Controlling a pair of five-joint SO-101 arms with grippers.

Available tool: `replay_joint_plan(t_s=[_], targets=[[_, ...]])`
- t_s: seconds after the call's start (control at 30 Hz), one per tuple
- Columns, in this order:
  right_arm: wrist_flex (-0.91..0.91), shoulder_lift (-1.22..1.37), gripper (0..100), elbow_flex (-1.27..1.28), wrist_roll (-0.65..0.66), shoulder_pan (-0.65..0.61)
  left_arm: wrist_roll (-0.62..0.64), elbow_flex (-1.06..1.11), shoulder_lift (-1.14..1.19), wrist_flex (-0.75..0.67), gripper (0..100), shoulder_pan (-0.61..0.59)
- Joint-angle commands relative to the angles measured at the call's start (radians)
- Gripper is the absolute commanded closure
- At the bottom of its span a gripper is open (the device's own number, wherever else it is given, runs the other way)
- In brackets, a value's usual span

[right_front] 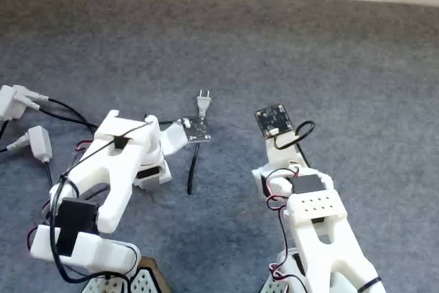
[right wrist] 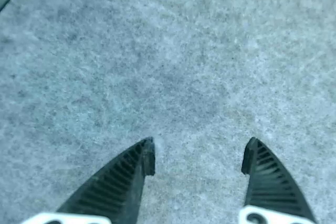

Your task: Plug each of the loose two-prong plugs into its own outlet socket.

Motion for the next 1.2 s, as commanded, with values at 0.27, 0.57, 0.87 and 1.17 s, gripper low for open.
replay_joint_plan(t_s=[0.27, 0.57, 0.87, 1.17], targets=[[-0.018, -0.001, 73.2, -0.007, 0.011, -0.008, -0.064, -0.137, 0.071, 0.199, 78, 0.002], [-0.018, -0.001, 73.2, -0.007, 0.011, -0.008, -0.161, -0.332, 0.071, 0.488, 78, -0.021], [-0.018, 0.001, 73.2, -0.007, 0.011, -0.008, -0.026, -0.544, 0.071, 0.479, 78, -0.136], [0.079, 0.047, 73.2, -0.226, -0.063, -0.035, 0.709, -0.645, 0.084, 0.149, 78, -0.306]])
